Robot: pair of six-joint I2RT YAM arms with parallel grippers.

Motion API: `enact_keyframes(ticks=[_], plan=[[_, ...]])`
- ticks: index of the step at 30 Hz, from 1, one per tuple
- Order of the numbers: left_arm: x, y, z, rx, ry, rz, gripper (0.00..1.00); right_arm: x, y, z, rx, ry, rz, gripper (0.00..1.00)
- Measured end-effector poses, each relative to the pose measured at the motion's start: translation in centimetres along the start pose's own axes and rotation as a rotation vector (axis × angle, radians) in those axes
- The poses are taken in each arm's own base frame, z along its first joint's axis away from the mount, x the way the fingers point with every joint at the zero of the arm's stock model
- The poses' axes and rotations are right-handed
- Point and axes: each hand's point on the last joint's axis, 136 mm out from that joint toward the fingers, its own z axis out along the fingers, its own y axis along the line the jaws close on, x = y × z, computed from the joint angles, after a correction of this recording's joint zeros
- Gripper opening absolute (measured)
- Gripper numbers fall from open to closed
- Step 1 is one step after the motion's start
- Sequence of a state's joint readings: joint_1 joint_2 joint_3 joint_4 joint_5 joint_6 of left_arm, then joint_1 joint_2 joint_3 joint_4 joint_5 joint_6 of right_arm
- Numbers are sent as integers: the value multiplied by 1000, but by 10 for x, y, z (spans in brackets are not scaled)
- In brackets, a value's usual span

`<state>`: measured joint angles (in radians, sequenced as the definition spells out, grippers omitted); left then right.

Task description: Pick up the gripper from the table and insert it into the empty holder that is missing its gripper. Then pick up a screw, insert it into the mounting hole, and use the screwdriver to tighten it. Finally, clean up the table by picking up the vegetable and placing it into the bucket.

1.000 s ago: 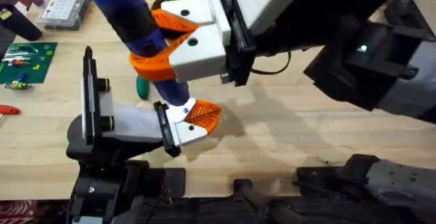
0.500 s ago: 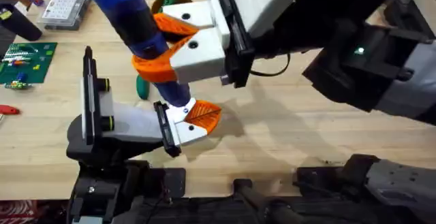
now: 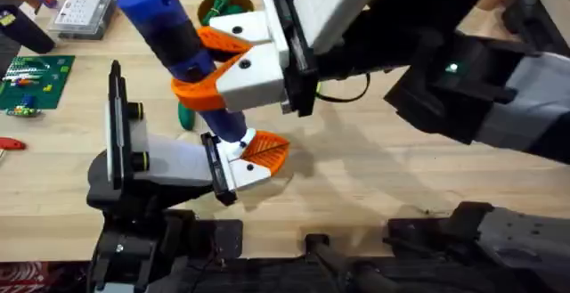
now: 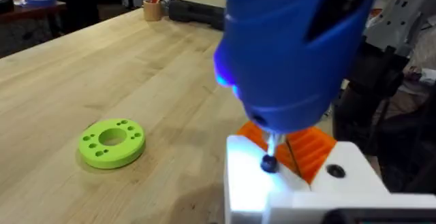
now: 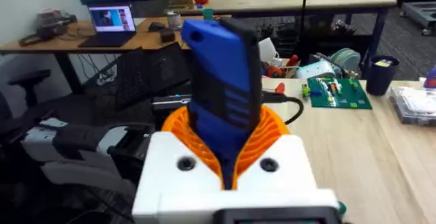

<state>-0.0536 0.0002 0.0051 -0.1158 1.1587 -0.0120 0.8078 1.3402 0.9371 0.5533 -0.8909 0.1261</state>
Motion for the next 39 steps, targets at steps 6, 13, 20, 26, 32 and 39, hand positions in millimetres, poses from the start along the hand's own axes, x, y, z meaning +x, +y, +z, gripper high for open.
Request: enact_keyframes(ticks=[6, 13, 20, 26, 32, 39], plan=[[0, 0, 0, 0, 0, 0, 18, 1, -1, 0, 4, 2, 4, 56], [0, 0, 0, 0, 0, 0, 18, 2, -1, 0, 4, 3, 5, 56], [0, 0, 0, 0, 0, 0, 18, 8, -1, 0, 5, 12, 17, 56], [0, 0, 0, 0, 0, 0, 18, 8, -1, 0, 5, 12, 17, 56], [0, 0, 0, 1, 0, -1, 18, 11, -1, -1, 6, 12, 18, 56], [0, 0, 0, 1, 0, -5, 18, 12, -1, -1, 8, 1, 15, 56]])
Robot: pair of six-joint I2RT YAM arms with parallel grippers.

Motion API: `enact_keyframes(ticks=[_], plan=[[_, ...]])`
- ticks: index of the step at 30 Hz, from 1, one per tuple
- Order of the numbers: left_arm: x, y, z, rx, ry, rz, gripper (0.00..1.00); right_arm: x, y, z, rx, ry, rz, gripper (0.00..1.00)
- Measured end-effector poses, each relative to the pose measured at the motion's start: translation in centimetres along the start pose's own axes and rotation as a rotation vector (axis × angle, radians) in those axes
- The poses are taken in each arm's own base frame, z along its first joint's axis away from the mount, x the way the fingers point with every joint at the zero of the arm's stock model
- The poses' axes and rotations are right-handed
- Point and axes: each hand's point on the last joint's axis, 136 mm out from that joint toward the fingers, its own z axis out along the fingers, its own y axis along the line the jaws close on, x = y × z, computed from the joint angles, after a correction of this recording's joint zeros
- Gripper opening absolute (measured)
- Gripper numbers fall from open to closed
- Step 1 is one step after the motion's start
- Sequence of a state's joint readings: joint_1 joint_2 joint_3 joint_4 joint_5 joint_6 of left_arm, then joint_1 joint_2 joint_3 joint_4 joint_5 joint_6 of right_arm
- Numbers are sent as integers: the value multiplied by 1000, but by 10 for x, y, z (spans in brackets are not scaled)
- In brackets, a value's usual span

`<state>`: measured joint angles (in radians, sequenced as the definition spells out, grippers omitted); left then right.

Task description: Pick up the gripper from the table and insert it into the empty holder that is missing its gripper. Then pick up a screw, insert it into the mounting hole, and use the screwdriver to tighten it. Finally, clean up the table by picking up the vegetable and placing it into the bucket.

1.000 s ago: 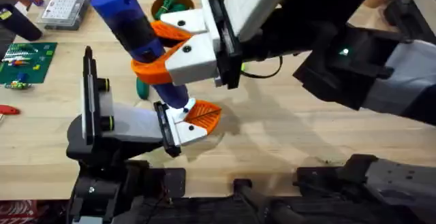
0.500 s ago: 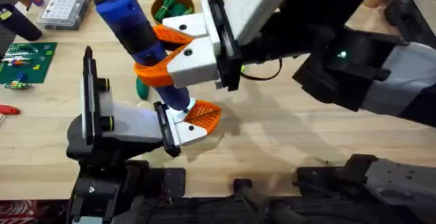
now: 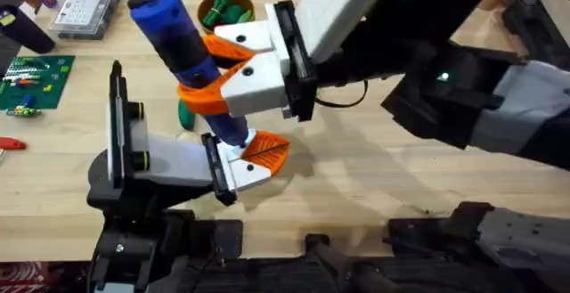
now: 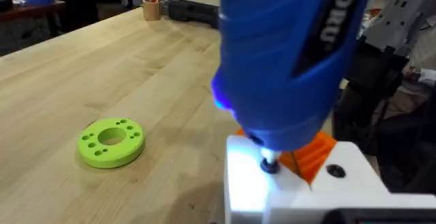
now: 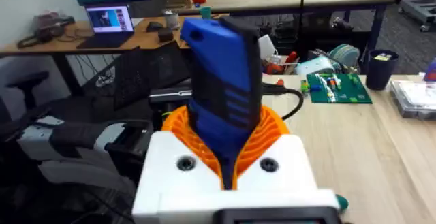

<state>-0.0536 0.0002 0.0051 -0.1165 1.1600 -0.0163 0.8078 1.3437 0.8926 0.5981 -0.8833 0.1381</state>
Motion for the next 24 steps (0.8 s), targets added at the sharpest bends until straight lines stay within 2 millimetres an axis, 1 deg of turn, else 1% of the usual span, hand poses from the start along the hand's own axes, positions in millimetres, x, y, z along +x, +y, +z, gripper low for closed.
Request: enact_keyframes(ticks=[14, 17, 21, 24], plan=[[1, -2, 0, 15, 2, -22, 18, 5, 1, -6, 15, -28, 9, 56], [1, -3, 0, 15, 2, -22, 18, 3, 2, -6, 12, -47, 2, 56], [0, -2, 0, 14, 1, -17, 18, -7, 7, -8, -13, -106, -41, 56], [0, -2, 0, 14, 1, -16, 18, -15, 7, -9, -19, -125, -41, 56]])
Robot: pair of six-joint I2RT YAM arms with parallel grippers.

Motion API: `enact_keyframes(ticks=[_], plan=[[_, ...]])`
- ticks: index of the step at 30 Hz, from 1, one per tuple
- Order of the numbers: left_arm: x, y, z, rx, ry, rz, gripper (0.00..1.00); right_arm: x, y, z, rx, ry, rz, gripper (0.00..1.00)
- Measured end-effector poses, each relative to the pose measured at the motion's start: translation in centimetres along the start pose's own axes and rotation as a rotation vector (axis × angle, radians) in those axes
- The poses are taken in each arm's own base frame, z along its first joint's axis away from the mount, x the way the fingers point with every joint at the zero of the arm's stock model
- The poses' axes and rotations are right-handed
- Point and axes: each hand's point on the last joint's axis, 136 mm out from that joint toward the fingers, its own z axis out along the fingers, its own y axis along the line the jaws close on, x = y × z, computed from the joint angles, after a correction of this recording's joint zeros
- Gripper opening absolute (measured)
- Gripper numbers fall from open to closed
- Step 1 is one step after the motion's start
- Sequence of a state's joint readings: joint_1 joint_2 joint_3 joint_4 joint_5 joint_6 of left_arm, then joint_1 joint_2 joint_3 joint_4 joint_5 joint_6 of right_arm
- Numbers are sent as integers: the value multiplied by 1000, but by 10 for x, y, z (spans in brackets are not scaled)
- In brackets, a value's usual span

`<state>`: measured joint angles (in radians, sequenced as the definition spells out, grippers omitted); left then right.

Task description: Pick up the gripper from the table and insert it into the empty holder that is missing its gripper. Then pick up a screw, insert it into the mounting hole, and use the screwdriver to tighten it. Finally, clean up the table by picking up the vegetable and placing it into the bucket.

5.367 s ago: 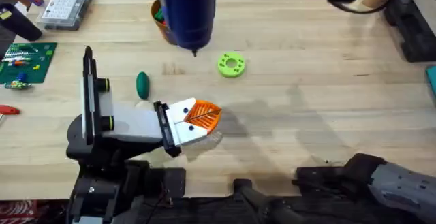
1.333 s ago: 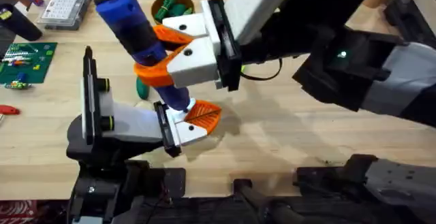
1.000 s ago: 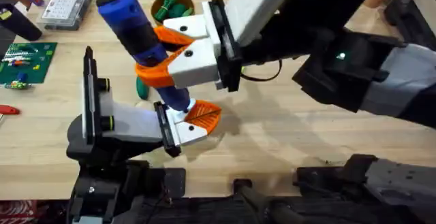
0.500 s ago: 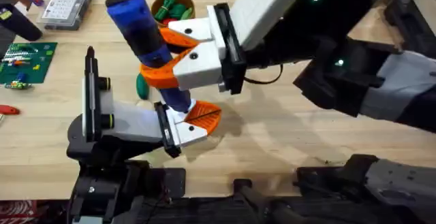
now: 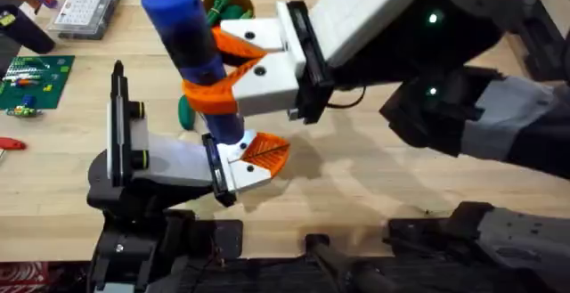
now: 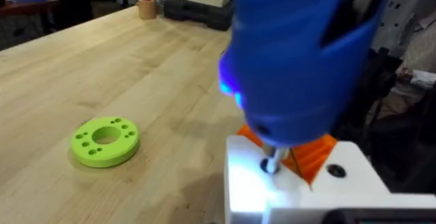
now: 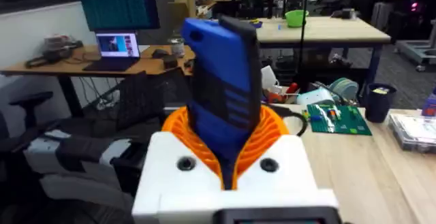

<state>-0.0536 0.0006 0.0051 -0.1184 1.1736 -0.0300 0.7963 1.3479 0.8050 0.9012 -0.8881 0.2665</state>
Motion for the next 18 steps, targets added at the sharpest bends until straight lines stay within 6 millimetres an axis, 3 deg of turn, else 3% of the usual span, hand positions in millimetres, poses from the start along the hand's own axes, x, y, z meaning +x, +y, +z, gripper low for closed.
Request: enact_keyframes(ticks=[10, 18], plan=[[0, 0, 0, 0, 0, 0, 18, -45, -6, 7, -13, -8, -14, 56], [0, 0, 0, 0, 0, 0, 18, -53, -11, -2, -26, -4, -39, 56]])
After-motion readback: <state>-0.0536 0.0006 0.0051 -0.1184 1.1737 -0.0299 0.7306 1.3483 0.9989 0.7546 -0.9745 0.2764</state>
